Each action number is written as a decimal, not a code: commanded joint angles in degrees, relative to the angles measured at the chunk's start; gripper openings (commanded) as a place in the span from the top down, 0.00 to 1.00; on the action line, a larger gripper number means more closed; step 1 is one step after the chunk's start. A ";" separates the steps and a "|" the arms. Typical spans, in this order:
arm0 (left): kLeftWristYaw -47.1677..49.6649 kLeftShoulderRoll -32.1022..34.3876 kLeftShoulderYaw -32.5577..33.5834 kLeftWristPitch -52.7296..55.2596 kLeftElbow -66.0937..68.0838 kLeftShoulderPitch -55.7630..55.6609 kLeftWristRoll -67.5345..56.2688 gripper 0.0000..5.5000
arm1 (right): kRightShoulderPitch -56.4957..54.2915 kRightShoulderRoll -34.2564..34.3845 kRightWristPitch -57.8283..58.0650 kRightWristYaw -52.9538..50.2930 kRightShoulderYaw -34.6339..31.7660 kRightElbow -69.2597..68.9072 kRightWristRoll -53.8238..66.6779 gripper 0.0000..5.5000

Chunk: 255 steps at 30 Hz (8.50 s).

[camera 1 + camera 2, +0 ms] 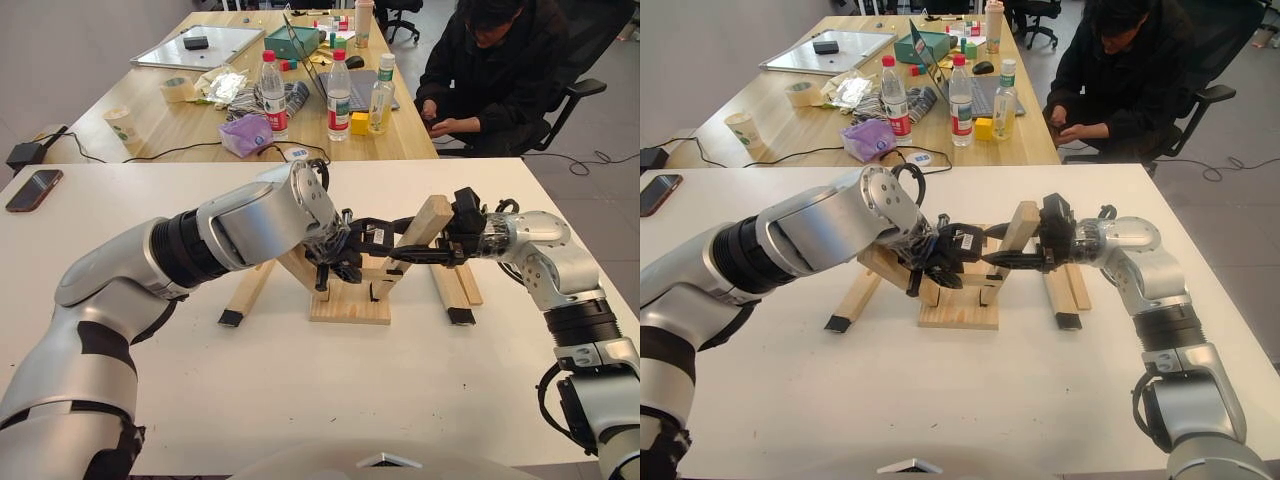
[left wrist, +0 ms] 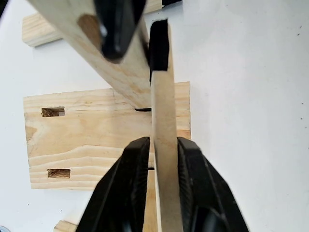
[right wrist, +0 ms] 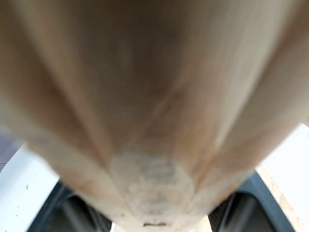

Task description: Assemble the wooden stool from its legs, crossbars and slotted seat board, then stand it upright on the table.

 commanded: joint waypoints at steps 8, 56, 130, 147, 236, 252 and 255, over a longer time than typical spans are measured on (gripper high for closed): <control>-2.24 8.02 -2.82 -1.65 2.09 4.94 4.68 0.91 | 6.18 -3.88 1.26 -2.68 4.08 3.77 -8.73 0.63; -7.33 14.65 4.14 -11.35 19.72 12.08 12.79 0.92 | 12.83 -8.71 -0.93 -5.57 4.34 2.16 -7.52 0.63; -5.04 7.07 18.72 -0.08 12.42 11.86 3.47 0.82 | 6.84 -7.00 19.90 -13.34 14.57 -10.91 -11.85 0.10; 18.53 0.45 54.02 -0.49 20.67 1.89 0.43 0.82 | 9.15 -1.69 23.46 -20.83 6.10 -13.70 -11.12 0.09; 73.08 -19.91 79.89 -20.76 -9.75 40.62 -41.87 1.00 | -5.35 25.06 30.10 -59.15 -18.48 -35.73 27.08 0.99; 98.50 -32.32 72.96 -16.79 -8.89 41.29 -32.26 1.00 | 2.75 25.85 34.61 -74.07 1.07 -34.01 2.98 0.99; 98.67 -34.40 70.43 -16.20 -9.27 40.29 -31.24 1.00 | 3.10 26.39 36.55 -73.99 4.18 -36.93 2.04 0.99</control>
